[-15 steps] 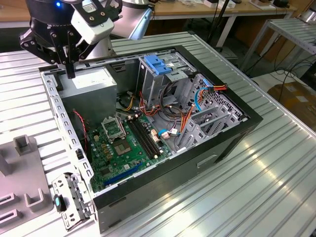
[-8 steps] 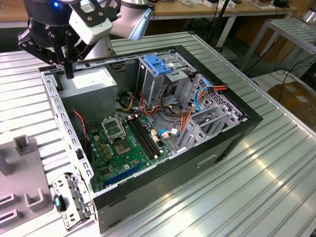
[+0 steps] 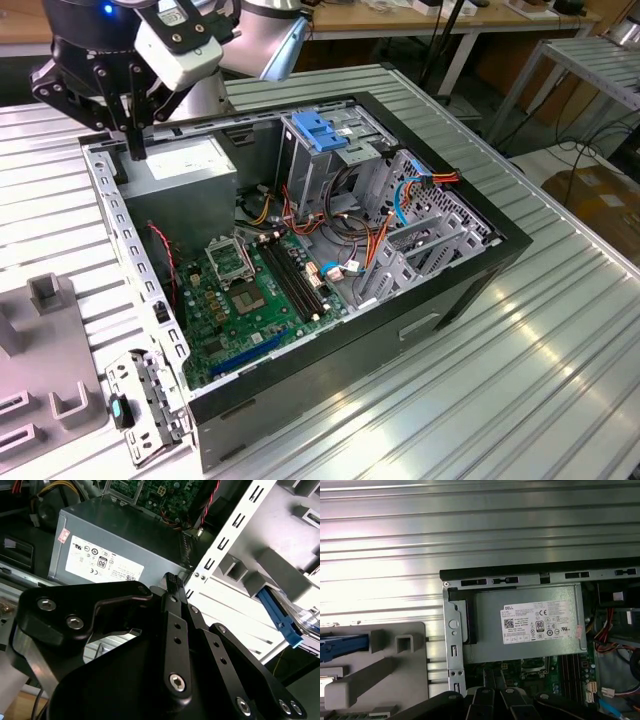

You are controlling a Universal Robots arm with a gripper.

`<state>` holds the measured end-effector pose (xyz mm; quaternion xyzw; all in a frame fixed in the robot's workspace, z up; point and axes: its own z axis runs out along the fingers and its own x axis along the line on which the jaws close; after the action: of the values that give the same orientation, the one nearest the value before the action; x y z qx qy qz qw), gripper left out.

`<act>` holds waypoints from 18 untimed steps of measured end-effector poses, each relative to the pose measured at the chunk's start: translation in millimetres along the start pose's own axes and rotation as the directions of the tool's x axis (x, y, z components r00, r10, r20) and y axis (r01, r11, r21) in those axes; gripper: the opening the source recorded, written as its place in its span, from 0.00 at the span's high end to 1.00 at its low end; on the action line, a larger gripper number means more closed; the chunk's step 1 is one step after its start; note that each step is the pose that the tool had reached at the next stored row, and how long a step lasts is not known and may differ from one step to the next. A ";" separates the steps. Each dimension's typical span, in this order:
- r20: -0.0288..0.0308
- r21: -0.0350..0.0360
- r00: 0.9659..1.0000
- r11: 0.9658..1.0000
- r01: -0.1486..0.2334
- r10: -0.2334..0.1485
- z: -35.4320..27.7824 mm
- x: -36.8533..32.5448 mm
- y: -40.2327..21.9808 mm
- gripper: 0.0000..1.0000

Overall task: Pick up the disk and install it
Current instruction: 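Reach for the disk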

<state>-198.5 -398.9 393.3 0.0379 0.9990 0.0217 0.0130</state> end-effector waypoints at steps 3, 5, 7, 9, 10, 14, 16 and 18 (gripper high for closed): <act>0.000 0.000 1.000 1.000 0.000 0.000 0.0 0.9 -0.1 0.89; 0.000 0.000 1.000 1.000 0.000 0.000 0.0 1.6 -0.1 0.89; 0.000 0.000 1.000 1.000 0.000 0.000 -0.1 2.2 -0.2 0.89; 0.000 0.000 1.000 1.000 0.000 0.000 -0.1 2.8 -0.2 0.89; 0.000 0.000 1.000 1.000 0.000 0.000 -0.1 3.1 -0.2 0.89; 0.000 0.000 1.000 1.000 0.000 0.000 -0.2 4.4 -0.3 0.89; 0.000 0.000 1.000 1.000 0.000 0.000 -0.2 5.3 -0.4 0.89; 0.000 0.000 1.000 1.000 0.000 0.000 -0.2 6.2 -0.5 0.89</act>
<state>-204.7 -399.0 393.3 0.0379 0.9990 0.0217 0.0130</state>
